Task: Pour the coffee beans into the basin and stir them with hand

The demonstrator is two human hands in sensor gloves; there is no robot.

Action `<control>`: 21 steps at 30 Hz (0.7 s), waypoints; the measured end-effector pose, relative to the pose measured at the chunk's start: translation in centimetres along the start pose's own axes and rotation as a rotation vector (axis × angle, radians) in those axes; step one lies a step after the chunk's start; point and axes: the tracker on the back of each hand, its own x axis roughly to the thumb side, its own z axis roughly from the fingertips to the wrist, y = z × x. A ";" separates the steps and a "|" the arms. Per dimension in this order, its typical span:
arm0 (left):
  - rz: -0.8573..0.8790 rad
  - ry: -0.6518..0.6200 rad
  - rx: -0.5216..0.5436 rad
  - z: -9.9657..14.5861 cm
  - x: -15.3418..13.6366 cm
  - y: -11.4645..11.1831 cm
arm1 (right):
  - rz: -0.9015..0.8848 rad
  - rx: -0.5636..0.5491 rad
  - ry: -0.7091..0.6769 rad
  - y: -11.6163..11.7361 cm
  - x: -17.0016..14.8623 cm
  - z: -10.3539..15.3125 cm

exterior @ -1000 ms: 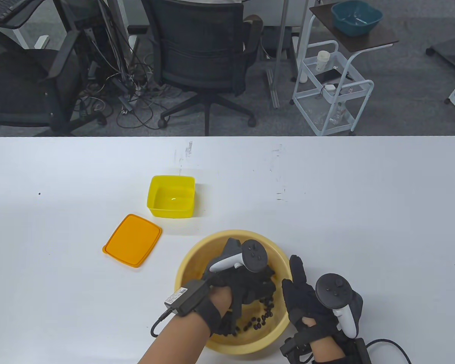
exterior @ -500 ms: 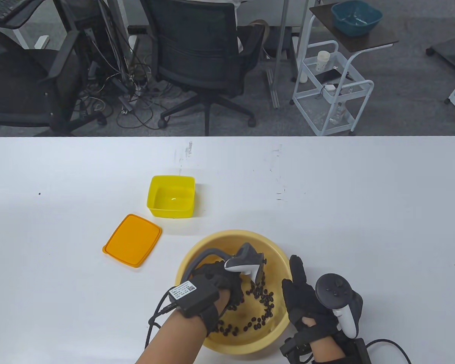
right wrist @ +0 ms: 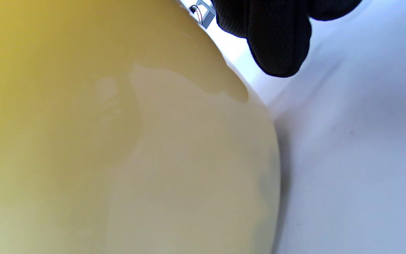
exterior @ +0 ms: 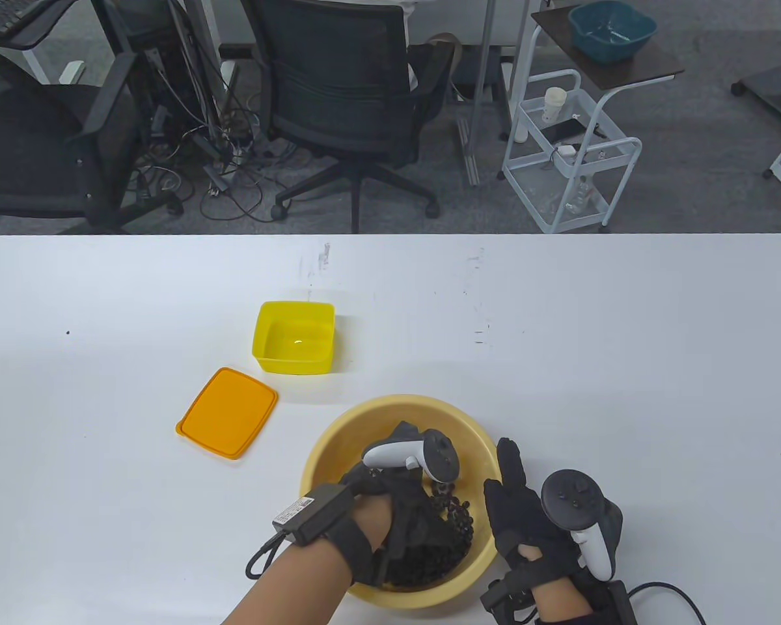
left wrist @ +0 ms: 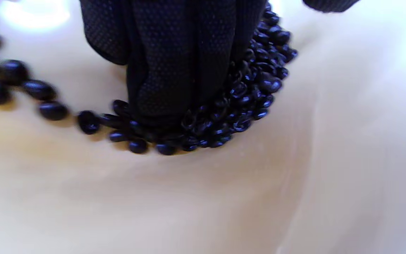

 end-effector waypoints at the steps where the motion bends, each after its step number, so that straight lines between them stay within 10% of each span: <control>1: 0.012 -0.023 0.016 0.0 0.0 0.1 | -0.001 0.000 0.001 0.0 0.0 0.0; 10: -0.058 -0.056 0.271 0.4 0.5 1.0 | 0.000 0.001 0.001 0.0 0.0 0.0; 21: -0.469 0.280 0.395 -0.2 0.9 0.6 | -0.006 0.008 0.004 -0.1 0.0 0.0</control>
